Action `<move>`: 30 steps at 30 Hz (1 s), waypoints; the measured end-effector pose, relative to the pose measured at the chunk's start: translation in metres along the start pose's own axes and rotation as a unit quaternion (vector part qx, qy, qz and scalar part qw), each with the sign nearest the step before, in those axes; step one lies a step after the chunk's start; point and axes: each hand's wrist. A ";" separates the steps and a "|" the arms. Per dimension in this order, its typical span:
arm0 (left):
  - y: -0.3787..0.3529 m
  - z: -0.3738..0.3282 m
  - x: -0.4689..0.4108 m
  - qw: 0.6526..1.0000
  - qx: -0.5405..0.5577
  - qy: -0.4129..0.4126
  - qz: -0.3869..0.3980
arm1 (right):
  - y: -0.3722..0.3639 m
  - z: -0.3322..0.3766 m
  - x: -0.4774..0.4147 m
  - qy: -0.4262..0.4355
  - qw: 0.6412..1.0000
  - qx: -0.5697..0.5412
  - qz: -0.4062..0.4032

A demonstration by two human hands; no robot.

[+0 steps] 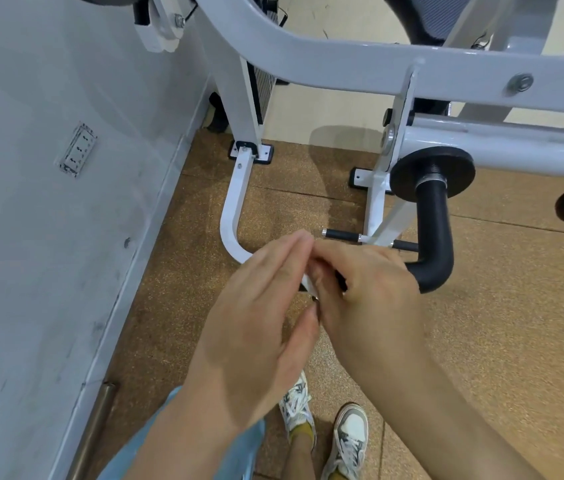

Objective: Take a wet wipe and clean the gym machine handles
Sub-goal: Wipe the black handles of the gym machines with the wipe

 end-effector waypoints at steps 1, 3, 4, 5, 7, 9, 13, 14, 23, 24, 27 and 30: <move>0.000 0.000 -0.002 0.999 -0.016 -0.008 0.027 | 0.001 0.004 0.001 -0.028 0.999 -0.007 0.016; -0.001 0.004 -0.007 0.995 -0.082 -0.024 0.056 | 0.006 0.005 0.014 -0.048 0.995 -0.034 0.074; -0.001 0.006 -0.009 0.990 -0.124 -0.028 0.060 | 0.010 0.003 0.022 -0.048 0.993 -0.052 0.091; -0.001 0.007 -0.012 0.986 -0.156 -0.028 0.060 | 0.014 0.001 0.029 -0.047 0.993 -0.067 0.086; -0.003 0.009 -0.016 0.982 -0.180 -0.040 0.047 | 0.021 -0.004 0.039 -0.055 0.995 -0.076 0.034; -0.001 0.010 -0.022 0.993 -0.113 -0.030 0.034 | 0.027 -0.011 0.046 -0.077 0.994 -0.072 -0.006; 0.004 0.018 -0.030 0.999 0.037 0.005 0.031 | 0.030 -0.029 0.050 -0.107 0.994 -0.018 0.009; 0.003 0.017 -0.027 0.999 0.011 -0.009 0.029 | 0.029 -0.031 0.050 -0.102 0.995 -0.002 0.018; -0.004 0.005 -0.034 0.999 -0.045 -0.002 0.008 | 0.024 -0.044 0.060 -0.065 0.997 -0.006 0.038; -0.004 0.005 -0.031 0.997 -0.070 -0.024 0.013 | 0.025 -0.044 0.061 -0.069 0.997 -0.012 0.039; -0.007 0.015 -0.015 0.977 -0.175 -0.124 0.005 | 0.026 -0.043 0.064 -0.072 0.996 -0.021 0.049; -0.006 -0.001 -0.030 0.975 -0.215 -0.053 0.004 | 0.025 -0.045 0.064 -0.067 0.996 -0.032 0.043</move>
Point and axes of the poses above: each hand's wrist, its own x-axis away from the middle knuckle, its own y-axis out of the back of the hand, z = x × y, and after that the axes turned 3 degrees about z, right-handed
